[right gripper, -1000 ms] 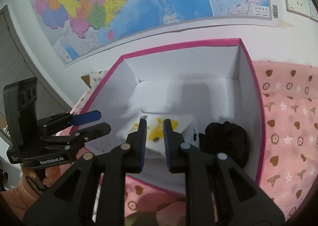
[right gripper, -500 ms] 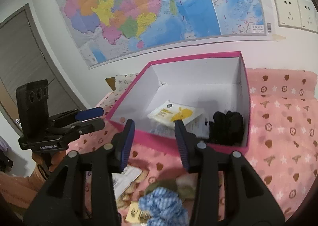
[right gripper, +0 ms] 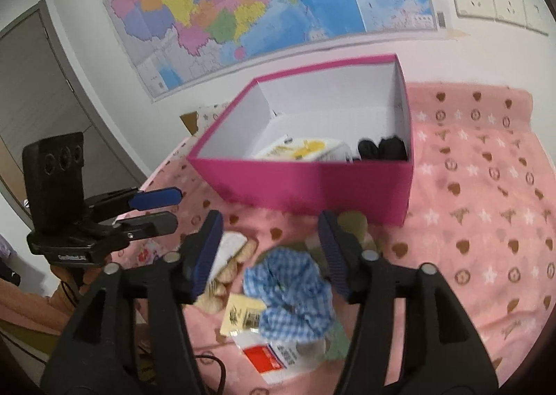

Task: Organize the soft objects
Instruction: 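Grasp the blue gingham scrunchie with the right gripper and lift it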

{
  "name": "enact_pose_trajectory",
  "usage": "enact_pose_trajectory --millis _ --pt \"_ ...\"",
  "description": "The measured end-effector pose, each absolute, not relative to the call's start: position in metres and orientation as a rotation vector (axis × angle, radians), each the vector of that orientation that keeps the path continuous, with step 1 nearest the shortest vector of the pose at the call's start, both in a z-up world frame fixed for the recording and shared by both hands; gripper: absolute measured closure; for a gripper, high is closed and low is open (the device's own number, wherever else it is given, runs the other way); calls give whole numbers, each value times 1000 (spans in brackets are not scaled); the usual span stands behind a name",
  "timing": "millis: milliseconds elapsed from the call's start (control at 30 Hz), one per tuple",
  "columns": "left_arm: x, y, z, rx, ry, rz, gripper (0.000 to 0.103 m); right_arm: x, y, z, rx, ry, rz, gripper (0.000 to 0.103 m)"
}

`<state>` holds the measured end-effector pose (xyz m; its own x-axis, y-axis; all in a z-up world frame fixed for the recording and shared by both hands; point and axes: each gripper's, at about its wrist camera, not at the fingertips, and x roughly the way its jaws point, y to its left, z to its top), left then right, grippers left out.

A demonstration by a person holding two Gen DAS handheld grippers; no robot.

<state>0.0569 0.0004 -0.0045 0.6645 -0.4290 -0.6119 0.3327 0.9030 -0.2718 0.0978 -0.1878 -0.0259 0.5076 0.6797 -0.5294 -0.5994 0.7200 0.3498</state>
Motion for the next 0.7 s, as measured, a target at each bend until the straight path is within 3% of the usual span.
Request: enact_pose_trajectory --millis 467,700 --pt "61 -43 -36 -112 844 -531 48 95 -200 -77 148 827 710 40" --pt "66 -48 -45 -130 886 -558 56 99 -195 -87 154 845 724 40"
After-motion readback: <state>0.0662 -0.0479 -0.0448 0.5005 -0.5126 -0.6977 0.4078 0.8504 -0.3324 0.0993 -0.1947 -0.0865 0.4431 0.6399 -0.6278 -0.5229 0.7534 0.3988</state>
